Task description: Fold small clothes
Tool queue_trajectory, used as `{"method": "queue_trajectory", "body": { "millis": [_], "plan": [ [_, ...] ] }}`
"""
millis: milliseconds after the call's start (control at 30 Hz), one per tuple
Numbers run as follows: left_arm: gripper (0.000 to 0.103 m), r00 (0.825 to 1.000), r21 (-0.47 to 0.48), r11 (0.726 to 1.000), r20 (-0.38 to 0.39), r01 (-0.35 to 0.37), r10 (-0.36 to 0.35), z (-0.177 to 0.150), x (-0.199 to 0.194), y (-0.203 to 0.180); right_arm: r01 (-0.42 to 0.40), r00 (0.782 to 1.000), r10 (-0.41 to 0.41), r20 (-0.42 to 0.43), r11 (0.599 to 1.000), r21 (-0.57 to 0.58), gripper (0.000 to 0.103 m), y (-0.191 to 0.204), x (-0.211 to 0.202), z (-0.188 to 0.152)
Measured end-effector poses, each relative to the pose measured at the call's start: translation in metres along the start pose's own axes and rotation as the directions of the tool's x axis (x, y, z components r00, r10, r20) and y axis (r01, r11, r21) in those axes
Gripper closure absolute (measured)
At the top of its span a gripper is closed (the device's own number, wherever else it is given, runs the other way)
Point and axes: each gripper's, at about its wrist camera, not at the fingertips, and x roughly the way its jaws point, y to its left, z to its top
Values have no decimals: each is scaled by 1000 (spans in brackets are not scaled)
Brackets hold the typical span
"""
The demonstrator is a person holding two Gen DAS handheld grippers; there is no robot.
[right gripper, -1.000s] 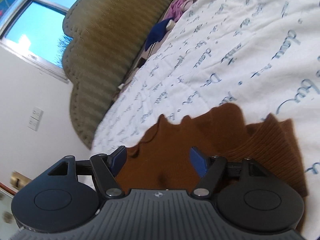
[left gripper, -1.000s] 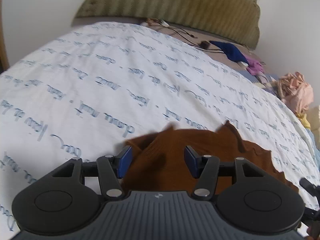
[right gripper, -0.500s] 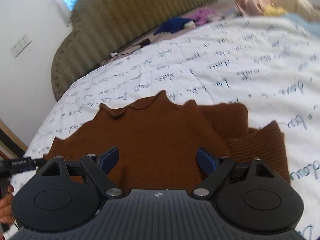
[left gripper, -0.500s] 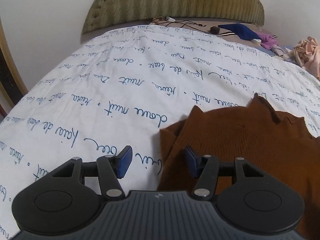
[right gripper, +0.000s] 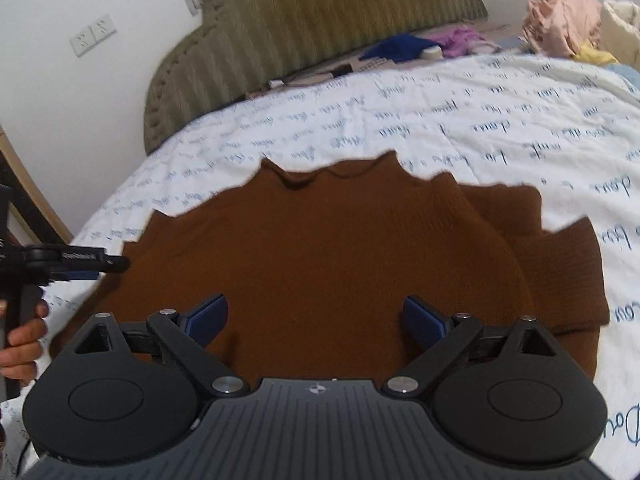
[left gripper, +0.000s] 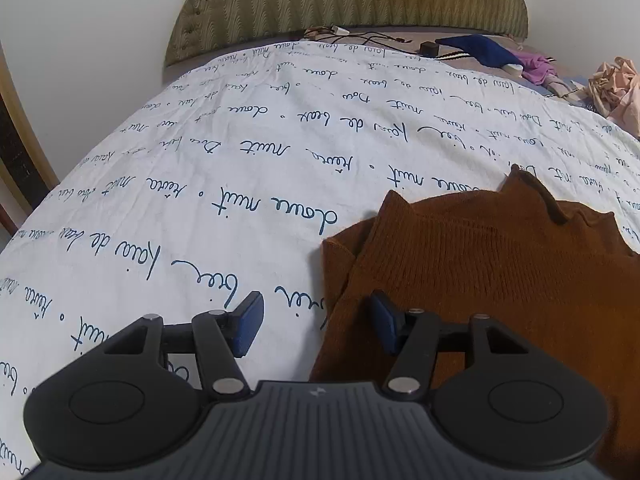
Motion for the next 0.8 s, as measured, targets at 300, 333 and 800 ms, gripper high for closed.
{"method": "queue_trajectory", "body": {
  "millis": [300, 333, 800],
  "plan": [
    [45, 1000, -1, 1000, 2, 5, -5, -1, -1, 1, 7, 1000, -7, 15, 999, -32, 10, 11, -9, -5],
    [45, 1000, -1, 1000, 3, 8, -8, -1, -2, 1, 7, 1000, -7, 16, 999, -41, 10, 15, -10, -5],
    [27, 993, -49, 993, 55, 104, -101, 9, -20, 41, 126, 983, -46, 177, 872, -474, 1, 116, -43, -32]
  ]
}}
